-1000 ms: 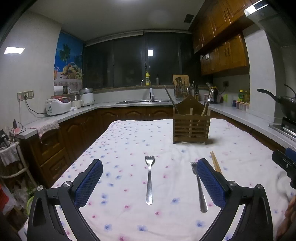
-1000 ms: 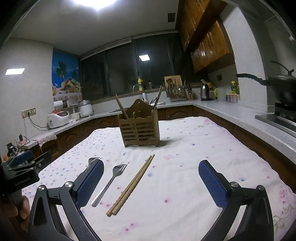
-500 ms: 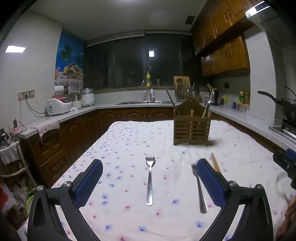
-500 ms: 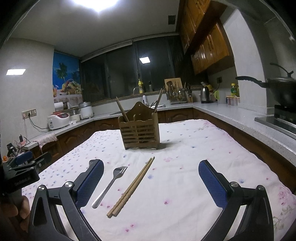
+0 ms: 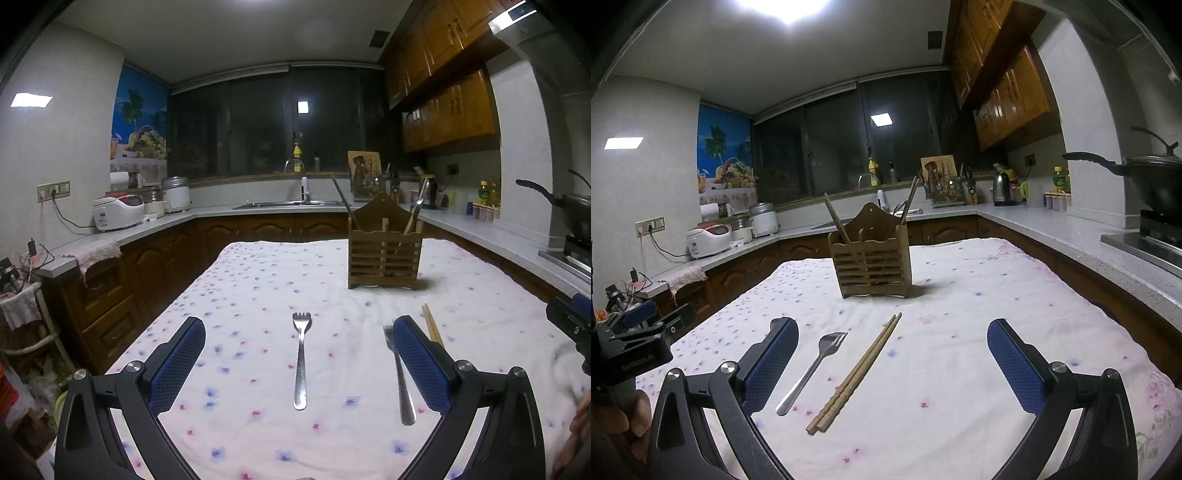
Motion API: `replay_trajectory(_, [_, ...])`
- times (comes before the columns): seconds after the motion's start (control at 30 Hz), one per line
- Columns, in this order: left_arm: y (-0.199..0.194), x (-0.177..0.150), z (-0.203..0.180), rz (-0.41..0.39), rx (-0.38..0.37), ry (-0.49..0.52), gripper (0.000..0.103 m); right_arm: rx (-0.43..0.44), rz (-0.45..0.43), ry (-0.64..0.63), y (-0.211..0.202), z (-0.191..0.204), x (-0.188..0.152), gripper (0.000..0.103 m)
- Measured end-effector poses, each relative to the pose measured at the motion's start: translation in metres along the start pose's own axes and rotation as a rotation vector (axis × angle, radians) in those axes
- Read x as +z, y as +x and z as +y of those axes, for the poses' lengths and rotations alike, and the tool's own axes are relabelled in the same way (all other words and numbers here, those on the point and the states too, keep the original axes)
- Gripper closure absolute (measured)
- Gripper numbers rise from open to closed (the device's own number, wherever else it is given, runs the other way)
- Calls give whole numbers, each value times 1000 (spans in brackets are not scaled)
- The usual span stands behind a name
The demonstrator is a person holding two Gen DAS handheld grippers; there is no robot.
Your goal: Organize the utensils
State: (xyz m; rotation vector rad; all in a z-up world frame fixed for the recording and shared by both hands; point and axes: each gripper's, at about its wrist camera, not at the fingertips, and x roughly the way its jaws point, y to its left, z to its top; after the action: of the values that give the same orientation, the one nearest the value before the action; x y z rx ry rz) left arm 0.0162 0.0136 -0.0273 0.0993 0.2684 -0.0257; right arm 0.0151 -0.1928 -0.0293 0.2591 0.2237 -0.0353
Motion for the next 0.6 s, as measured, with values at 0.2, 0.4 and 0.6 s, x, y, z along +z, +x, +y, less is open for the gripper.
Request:
replay_trajectory(0.2, [0,0,0,6,-6,4,1,3,-1,0,1,1,1,0])
replay_trajectory(0.4, [-1,-1,0,2,-3,11,1,5,1,-1,0,2,1,0])
replay_trajectory(0.6, [-1,-1,0,0,0,11,1,6,0,1,1,2,1,0])
